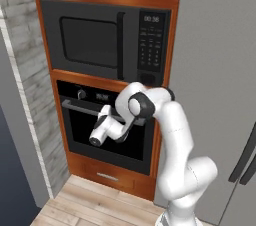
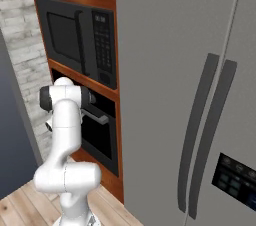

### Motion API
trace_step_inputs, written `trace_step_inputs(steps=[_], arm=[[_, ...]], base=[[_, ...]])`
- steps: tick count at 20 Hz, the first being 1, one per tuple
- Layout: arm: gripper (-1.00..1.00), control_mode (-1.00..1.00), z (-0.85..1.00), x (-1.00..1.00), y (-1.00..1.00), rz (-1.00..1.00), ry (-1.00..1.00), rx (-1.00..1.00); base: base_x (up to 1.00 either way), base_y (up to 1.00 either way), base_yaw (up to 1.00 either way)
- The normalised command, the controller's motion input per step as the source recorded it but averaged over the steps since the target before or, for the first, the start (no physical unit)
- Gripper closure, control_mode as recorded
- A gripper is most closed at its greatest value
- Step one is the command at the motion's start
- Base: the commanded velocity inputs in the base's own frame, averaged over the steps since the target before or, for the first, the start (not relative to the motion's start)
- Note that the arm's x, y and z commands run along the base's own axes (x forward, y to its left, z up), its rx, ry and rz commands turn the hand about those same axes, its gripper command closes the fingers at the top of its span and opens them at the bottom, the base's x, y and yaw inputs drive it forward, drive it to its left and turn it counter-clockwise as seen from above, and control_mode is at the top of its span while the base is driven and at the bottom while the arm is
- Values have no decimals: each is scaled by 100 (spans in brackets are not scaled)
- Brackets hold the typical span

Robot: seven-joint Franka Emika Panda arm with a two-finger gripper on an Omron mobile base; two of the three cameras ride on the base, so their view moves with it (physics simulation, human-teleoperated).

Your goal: Take the baked cake out of the oven and place it on the plate for cooling. Then close the oven door.

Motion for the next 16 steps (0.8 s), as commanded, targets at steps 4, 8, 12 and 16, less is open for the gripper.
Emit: trace_step_inputs(steps=[4, 8, 12, 16], arm=[[-100, -100, -36, 72, 0, 0, 0, -8], [100, -100, -34, 73, 0, 0, 0, -8], [100, -100, -26, 87, 3, 0, 0, -8], [100, -100, -23, 98, 0, 0, 3, -3]], base=[[0, 0, 0], [0, 0, 0], [0, 0, 0], [0, 0, 0]])
